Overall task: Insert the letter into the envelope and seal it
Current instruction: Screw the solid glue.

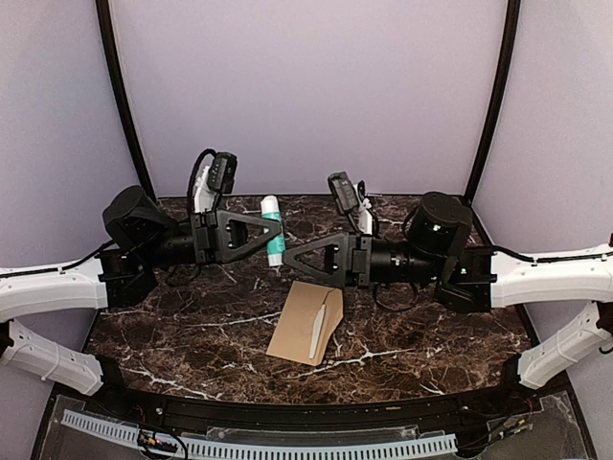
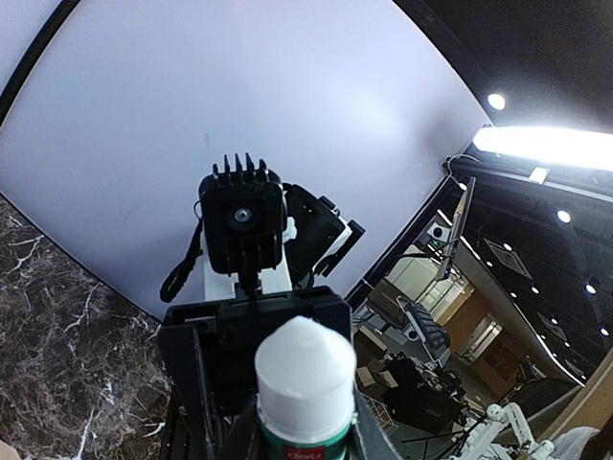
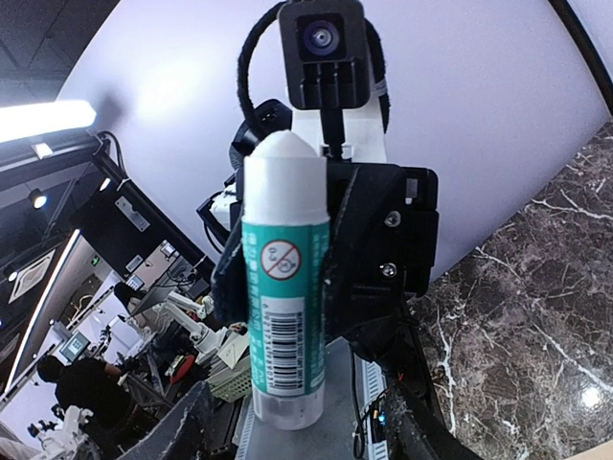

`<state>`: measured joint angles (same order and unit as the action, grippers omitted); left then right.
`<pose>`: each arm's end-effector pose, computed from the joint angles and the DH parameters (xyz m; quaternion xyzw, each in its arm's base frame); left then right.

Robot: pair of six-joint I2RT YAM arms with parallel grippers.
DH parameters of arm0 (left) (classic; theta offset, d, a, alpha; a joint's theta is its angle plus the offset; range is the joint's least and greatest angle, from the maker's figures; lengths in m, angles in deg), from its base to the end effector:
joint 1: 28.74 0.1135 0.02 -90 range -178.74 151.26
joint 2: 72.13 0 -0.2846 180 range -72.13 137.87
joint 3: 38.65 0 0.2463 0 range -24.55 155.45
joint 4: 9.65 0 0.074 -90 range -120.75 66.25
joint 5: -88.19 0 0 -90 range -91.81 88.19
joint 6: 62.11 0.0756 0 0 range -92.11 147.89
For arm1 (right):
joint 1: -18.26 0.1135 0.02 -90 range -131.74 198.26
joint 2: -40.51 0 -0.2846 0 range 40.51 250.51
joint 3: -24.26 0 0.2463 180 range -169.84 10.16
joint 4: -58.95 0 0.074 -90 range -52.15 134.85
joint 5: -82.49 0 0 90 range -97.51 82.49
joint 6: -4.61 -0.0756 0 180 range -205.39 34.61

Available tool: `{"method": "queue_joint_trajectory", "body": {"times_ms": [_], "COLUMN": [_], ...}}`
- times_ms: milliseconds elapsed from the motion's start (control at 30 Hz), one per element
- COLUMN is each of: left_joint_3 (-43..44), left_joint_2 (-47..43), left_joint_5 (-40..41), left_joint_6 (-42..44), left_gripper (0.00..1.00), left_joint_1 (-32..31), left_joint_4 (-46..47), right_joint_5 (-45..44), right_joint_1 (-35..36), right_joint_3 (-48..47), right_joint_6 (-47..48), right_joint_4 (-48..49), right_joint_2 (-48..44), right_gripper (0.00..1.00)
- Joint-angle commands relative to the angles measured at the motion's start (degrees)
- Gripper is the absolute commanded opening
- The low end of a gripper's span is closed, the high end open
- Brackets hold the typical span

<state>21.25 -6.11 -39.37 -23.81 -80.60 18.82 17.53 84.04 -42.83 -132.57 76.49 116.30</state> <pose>0.1324 -0.2433 0.3982 0.2682 0.5266 -0.7288 0.3458 0.1080 0.3181 0.3740 -0.2651 0.6001 0.6960 0.2919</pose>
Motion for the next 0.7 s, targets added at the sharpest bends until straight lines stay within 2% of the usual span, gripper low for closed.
{"method": "queue_joint_trajectory", "body": {"times_ms": [0,233,400,667], "left_joint_3": [-0.2,-0.4,-0.2,-0.4], "left_joint_2": [0.0,0.5,1.1,1.4], "left_joint_5": [-1.8,-1.7,-1.8,-2.0], "left_joint_6": [-1.1,-1.8,-2.5,-2.9], "left_gripper": [0.0,0.0,0.0,0.0], "left_joint_1": [0.1,0.1,0.1,0.1], "left_joint_4": [5.1,6.7,7.5,7.8], "right_joint_5": [3.7,5.4,5.7,3.7], "right_joint_1": [1.2,1.7,1.9,1.9], "right_joint_3": [-3.3,-3.6,-3.7,-3.3], "right_joint_6": [0.7,0.6,0.2,-0.2], "right_joint_4": [5.2,6.8,7.1,8.5], "right_joint_2": [1.1,2.0,2.6,2.2], "right_gripper": [0.55,0.4,0.36,0.24]}}
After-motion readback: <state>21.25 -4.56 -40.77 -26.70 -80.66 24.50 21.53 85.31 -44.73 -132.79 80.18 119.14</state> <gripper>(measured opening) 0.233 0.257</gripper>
